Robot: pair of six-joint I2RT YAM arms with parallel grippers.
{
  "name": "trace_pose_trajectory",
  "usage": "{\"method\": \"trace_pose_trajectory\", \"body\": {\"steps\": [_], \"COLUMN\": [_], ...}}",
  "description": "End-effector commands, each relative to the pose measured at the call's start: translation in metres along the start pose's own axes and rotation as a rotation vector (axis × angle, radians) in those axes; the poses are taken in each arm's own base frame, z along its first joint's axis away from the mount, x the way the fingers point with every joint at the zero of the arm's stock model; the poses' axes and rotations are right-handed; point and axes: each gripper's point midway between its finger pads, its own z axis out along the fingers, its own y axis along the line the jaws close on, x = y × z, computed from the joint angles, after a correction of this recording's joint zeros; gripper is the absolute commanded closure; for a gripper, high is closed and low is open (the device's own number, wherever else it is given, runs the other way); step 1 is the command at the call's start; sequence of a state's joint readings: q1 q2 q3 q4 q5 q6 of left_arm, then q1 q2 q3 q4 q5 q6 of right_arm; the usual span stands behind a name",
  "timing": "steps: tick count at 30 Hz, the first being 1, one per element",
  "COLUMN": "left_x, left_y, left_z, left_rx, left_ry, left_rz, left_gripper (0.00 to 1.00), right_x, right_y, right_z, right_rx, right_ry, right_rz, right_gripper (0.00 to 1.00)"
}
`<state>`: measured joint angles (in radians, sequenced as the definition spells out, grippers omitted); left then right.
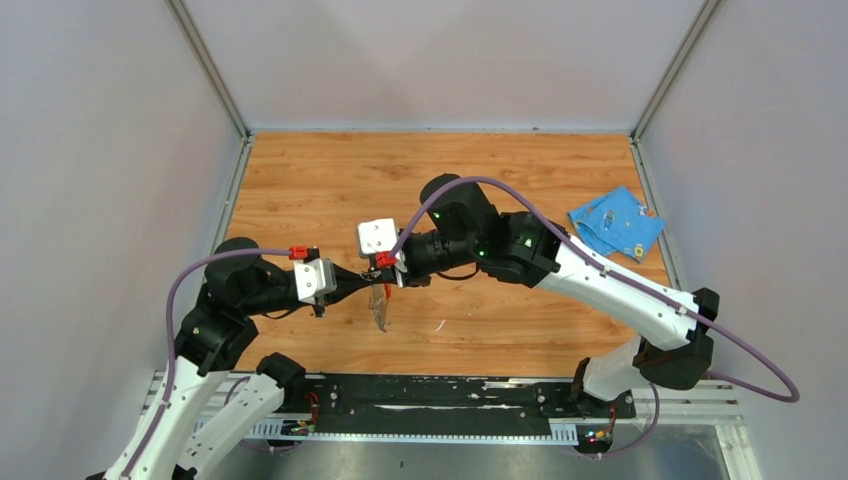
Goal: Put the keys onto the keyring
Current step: Adjust the key on the keyring.
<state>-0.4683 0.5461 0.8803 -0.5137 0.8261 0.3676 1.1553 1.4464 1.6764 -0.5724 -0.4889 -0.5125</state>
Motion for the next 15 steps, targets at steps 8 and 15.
{"method": "trace_pose_trajectory", "body": {"steps": [8,15], "left_x": [-0.0081,-0.0088], "left_y": [-0.0007,-0.0025], "left_z": [-0.0034,-0.0042], "left_rx": [-0.004,0.002], "left_ry": [-0.016,-0.019], "left_rz": [0.041,0.05], "left_gripper": [1.0,1.0], "right_x": [0.0085,0.0092], "right_y": [-0.0129,-0.014], "right_z": [0.0011,0.0017], "right_rx": [0.041,0.049], "right_ry": [0.065,0.072], "right_rz": [0.005,-0.001], "right_gripper": [0.93,0.88]}}
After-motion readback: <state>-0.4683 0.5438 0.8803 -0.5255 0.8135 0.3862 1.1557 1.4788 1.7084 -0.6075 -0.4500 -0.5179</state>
